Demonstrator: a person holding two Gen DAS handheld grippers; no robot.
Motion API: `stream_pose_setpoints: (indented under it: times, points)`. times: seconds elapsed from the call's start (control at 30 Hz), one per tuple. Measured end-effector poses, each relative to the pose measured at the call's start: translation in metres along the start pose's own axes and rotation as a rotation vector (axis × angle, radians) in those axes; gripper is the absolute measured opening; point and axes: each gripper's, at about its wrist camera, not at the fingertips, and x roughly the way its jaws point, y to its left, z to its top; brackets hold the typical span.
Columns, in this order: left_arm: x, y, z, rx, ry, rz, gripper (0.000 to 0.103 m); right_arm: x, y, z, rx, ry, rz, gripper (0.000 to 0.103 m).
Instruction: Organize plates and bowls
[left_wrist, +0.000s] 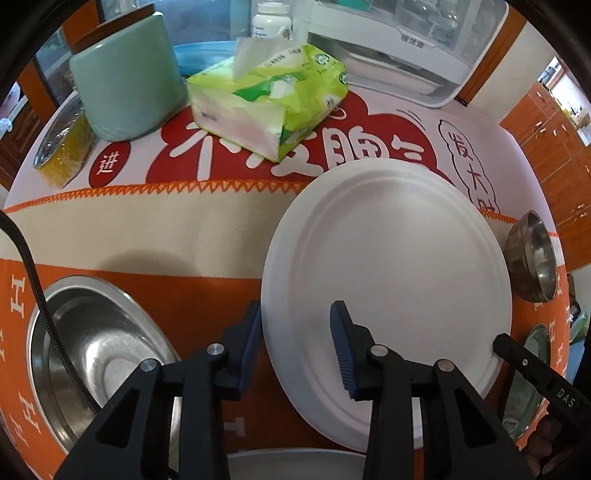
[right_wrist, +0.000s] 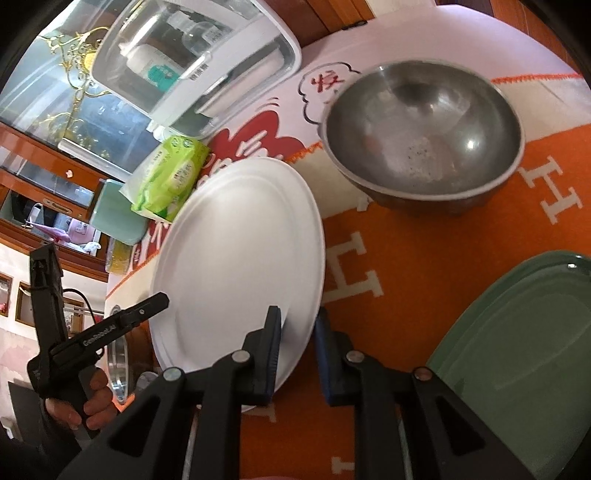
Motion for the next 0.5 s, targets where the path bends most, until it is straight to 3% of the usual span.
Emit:
stream_pose_setpoints:
  times: [0.5]
  points:
    - [-0.055,-0.003,-0.017,-0.006,-0.078,-0.036,0.036,-0.040,0.021,-0.009,-0.054,-0.077,-0.008,0.018]
